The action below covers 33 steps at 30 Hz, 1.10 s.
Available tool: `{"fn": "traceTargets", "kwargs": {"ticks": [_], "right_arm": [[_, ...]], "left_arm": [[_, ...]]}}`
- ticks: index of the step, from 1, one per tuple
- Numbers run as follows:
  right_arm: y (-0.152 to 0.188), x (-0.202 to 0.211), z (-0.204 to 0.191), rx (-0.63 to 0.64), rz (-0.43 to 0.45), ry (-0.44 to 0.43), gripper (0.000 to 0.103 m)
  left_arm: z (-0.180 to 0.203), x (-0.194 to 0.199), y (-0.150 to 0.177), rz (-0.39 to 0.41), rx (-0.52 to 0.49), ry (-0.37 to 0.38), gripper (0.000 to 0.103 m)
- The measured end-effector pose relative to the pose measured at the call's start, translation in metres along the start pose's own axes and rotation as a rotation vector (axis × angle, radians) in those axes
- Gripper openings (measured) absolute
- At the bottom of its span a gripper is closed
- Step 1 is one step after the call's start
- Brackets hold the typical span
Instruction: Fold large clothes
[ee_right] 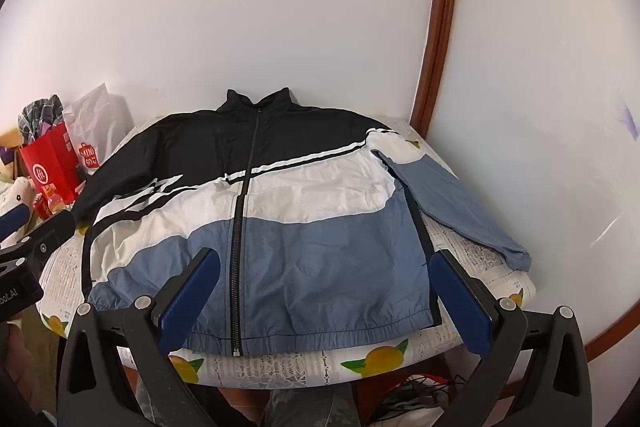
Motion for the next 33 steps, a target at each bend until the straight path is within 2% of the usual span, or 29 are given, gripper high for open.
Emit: {"fn": "traceTargets", "kwargs": {"ticks": [3, 4, 15, 33], "right_arm": [[0.000, 0.000, 0.000, -0.006, -0.002, 0.003, 0.103], [0.000, 0.000, -0.001, -0.005, -0.002, 0.001, 0.103], [0.000, 0.004, -0.005, -0.008, -0.009, -0.010, 0.103], [0.000, 0.004, -0.006, -0.019, 0.009, -0.007, 0.103]], "left_arm": [[0.003, 0.002, 0.001, 0.008, -0.005, -0.008, 0.103], [-0.002, 0.003, -0.001, -0.003, 0.003, 0.012, 0.103], [-0.005, 0.005, -0.003, 0.022, 0.005, -0.024, 0.103], [-0.008, 0.005, -0.003, 0.026, 0.010, -0.026, 0.103]]}}
Point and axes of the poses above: each gripper's, at about its wrist camera, not at the fingertips, and x roughly against the way its jaws point, z to its right, y to its underside, the point moved 2 cm from there along -x, roughly the way its jaws point, and after that the axes turned 11 degrees about x, right-handed, at the moved point
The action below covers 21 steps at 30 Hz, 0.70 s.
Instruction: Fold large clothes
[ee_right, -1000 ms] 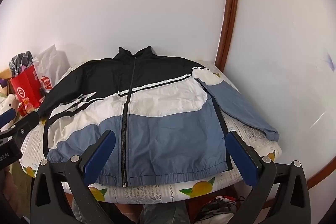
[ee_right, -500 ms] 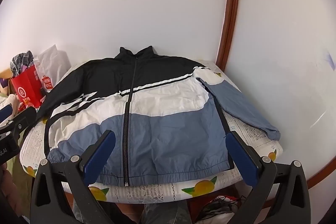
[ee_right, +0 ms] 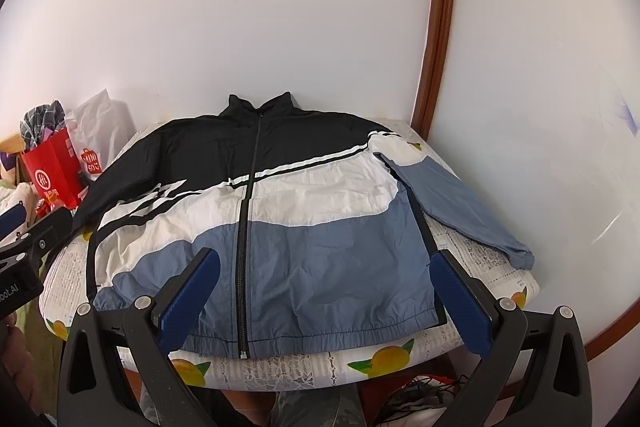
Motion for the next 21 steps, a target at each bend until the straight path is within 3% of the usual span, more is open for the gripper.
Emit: {"fn": "traceTargets", "kwargs": {"ticks": [21], "right_arm": [[0.0013, 0.0026, 0.0047, -0.008, 0.008, 0.007, 0.103]], "left_arm": [[0.0001, 0.0015, 0.0004, 0.010, 0.005, 0.002, 0.103]]}}
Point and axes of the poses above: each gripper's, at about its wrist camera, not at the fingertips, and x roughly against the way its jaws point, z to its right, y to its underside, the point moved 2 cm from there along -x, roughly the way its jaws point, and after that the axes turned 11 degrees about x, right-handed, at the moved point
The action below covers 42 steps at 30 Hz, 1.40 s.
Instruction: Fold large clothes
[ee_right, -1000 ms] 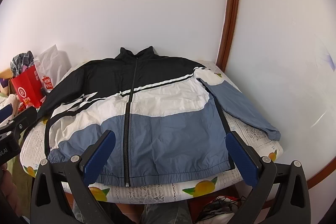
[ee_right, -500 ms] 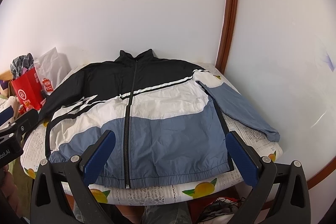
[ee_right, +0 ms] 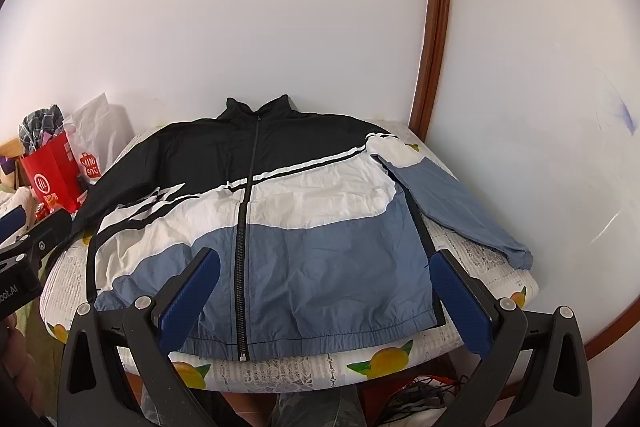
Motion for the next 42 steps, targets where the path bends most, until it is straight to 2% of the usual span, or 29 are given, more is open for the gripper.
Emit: {"fn": "traceTargets", "kwargs": {"ticks": [15, 32, 42], "right_arm": [[0.001, -0.001, 0.000, 0.001, -0.008, 0.004, 0.103], [0.001, 0.000, 0.000, 0.007, -0.003, 0.010, 0.103], [-0.003, -0.009, 0.000, 0.000, -0.016, 0.012, 0.103]], "left_arm": [[0.000, -0.002, 0.000, -0.014, 0.006, 0.006, 0.103], [-0.003, 0.002, -0.002, 0.005, 0.007, 0.004, 0.103], [-0.009, -0.014, -0.008, -0.018, 0.002, -0.011, 0.102]]}}
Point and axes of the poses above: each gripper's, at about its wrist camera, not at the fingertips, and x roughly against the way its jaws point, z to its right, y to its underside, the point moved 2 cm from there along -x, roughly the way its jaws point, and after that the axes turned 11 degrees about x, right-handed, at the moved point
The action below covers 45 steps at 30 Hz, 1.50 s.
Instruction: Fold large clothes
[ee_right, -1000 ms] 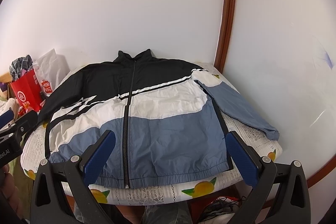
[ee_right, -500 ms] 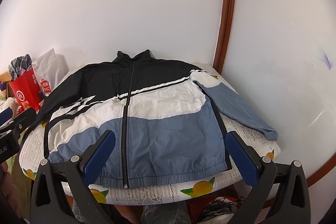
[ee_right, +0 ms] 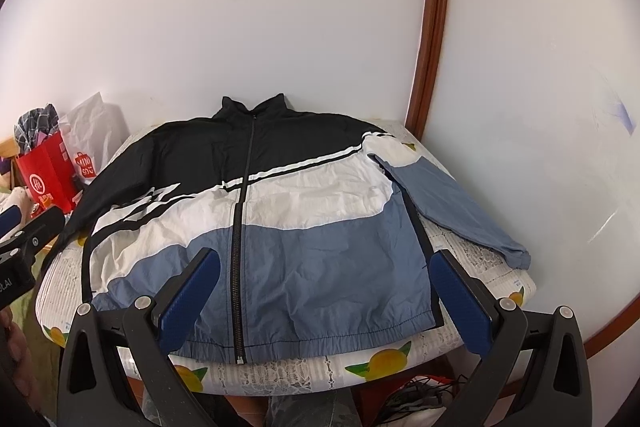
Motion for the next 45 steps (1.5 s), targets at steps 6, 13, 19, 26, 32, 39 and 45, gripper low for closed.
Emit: {"fn": "traceTargets", "kwargs": {"ticks": [6, 13, 19, 26, 32, 39, 45], "right_arm": [[-0.003, -0.020, 0.005, -0.014, -0.026, 0.021, 0.103], [-0.009, -0.038, 0.010, -0.017, -0.040, 0.057, 0.103], [-0.013, -0.058, 0.011, 0.012, -0.091, 0.055, 0.103], [-0.014, -0.092, -0.001, 0.063, -0.147, 0.038, 0.100], [-0.023, -0.128, -0.019, 0.065, -0.166, 0.014, 0.100], [-0.034, -0.162, -0.040, 0.081, -0.174, -0.019, 0.100], [-0.037, -0.191, -0.053, 0.101, -0.214, -0.019, 0.100]], "left_arm": [[-0.012, -0.021, -0.003, -0.038, 0.011, -0.010, 0.102], [-0.036, -0.038, -0.007, -0.081, 0.027, -0.052, 0.102], [-0.073, -0.059, -0.006, -0.126, 0.089, -0.079, 0.102], [-0.130, -0.101, 0.004, -0.172, 0.153, -0.214, 0.098], [-0.162, -0.136, 0.007, -0.201, 0.110, -0.308, 0.090], [-0.192, -0.174, 0.010, -0.233, 0.067, -0.422, 0.082], [-0.205, -0.200, 0.008, -0.238, 0.074, -0.452, 0.072]]}}
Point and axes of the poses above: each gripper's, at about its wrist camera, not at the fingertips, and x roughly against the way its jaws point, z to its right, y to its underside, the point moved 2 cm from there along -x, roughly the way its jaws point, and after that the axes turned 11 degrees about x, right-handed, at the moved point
